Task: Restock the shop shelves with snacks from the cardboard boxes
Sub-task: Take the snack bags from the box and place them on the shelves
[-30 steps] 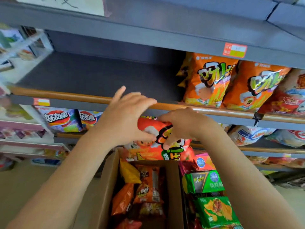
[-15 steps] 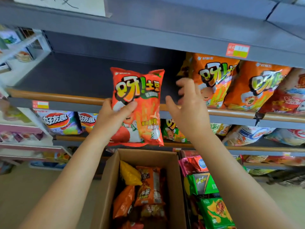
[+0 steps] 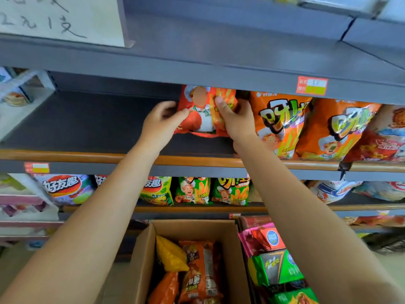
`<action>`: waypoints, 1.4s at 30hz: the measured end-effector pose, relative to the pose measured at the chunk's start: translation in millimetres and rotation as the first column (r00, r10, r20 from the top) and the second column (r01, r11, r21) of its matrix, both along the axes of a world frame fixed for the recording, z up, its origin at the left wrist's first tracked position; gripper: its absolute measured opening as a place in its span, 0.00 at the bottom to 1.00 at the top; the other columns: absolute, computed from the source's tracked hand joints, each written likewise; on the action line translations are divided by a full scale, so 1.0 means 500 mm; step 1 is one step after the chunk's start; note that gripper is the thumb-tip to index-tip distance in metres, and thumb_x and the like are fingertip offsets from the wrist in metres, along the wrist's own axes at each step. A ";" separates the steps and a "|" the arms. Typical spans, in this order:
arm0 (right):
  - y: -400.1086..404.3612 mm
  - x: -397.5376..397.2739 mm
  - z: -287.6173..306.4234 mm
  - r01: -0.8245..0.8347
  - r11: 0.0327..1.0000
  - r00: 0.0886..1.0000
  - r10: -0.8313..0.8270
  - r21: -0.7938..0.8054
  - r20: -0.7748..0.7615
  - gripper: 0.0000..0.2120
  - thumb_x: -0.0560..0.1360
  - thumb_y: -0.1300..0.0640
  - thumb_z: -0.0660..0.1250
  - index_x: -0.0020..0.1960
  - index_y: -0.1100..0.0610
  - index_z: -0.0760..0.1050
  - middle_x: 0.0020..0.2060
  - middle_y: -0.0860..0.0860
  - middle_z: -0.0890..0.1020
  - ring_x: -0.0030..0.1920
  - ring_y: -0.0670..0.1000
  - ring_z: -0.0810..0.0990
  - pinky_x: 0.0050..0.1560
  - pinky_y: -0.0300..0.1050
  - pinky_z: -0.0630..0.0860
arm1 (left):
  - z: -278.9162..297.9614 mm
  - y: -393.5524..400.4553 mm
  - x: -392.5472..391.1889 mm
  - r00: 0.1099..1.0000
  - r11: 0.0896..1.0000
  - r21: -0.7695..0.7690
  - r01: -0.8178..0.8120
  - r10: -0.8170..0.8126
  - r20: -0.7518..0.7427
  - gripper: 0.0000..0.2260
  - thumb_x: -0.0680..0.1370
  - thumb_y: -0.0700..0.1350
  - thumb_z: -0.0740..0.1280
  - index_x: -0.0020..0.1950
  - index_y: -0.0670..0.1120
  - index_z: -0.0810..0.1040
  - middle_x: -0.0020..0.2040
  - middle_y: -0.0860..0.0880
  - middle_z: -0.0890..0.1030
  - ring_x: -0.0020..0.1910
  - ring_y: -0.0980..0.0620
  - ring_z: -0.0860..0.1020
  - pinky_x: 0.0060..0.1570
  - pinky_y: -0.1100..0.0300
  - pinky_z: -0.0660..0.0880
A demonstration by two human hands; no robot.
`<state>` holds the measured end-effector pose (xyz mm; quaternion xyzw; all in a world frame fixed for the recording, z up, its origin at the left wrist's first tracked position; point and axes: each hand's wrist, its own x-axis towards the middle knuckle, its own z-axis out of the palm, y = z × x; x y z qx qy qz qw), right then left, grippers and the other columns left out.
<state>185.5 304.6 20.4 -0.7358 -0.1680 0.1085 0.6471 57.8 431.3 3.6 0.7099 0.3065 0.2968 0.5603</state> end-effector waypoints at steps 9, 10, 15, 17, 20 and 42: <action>0.108 0.110 -0.080 0.082 0.996 0.990 -0.086 -0.047 -0.113 0.30 0.77 0.49 0.72 0.75 0.53 0.66 0.67 0.51 0.76 0.64 0.52 0.76 0.65 0.46 0.73 | -0.099 0.020 0.008 0.818 0.678 0.695 0.239 0.245 -0.520 0.21 0.81 0.61 0.56 0.58 0.51 0.82 0.57 0.47 0.79 0.59 0.44 0.75 0.49 0.53 0.70; 0.120 0.125 -0.084 0.100 0.994 0.988 -0.104 -0.042 -0.110 0.30 0.77 0.50 0.71 0.76 0.54 0.66 0.69 0.52 0.75 0.65 0.53 0.75 0.65 0.45 0.72 | -0.103 0.024 0.013 0.821 0.666 0.709 0.233 0.256 -0.510 0.21 0.81 0.60 0.55 0.56 0.51 0.82 0.56 0.46 0.79 0.58 0.44 0.75 0.47 0.53 0.70; 0.169 0.186 -0.098 0.148 0.989 0.985 -0.149 -0.015 -0.087 0.25 0.79 0.58 0.68 0.74 0.60 0.68 0.70 0.55 0.74 0.70 0.53 0.72 0.66 0.39 0.66 | -0.123 0.040 0.029 0.840 0.605 0.768 0.208 0.291 -0.458 0.19 0.81 0.57 0.56 0.56 0.48 0.82 0.57 0.45 0.78 0.58 0.43 0.74 0.47 0.53 0.69; 0.185 0.196 -0.106 0.162 0.987 0.981 -0.161 0.008 -0.105 0.24 0.79 0.58 0.68 0.74 0.60 0.68 0.70 0.55 0.75 0.70 0.53 0.72 0.69 0.42 0.67 | -0.132 0.044 0.033 0.851 0.577 0.795 0.188 0.308 -0.425 0.19 0.81 0.56 0.56 0.55 0.48 0.81 0.56 0.45 0.78 0.58 0.43 0.73 0.45 0.54 0.66; 0.203 0.210 -0.117 0.150 0.988 0.985 -0.147 0.023 -0.089 0.25 0.80 0.56 0.66 0.75 0.58 0.66 0.71 0.55 0.73 0.71 0.54 0.72 0.71 0.46 0.67 | -0.143 0.047 0.036 0.866 0.530 0.833 0.159 0.331 -0.375 0.18 0.81 0.55 0.56 0.54 0.47 0.82 0.55 0.44 0.79 0.56 0.43 0.74 0.43 0.55 0.66; -0.177 -0.399 -0.589 -0.400 0.751 0.858 0.106 -0.525 -0.503 0.09 0.80 0.58 0.61 0.49 0.57 0.80 0.41 0.56 0.83 0.44 0.59 0.83 0.46 0.51 0.79 | -0.585 -0.215 -0.419 0.665 0.979 0.182 -0.090 0.195 -0.721 0.24 0.77 0.49 0.68 0.71 0.42 0.70 0.62 0.39 0.76 0.59 0.36 0.76 0.54 0.45 0.73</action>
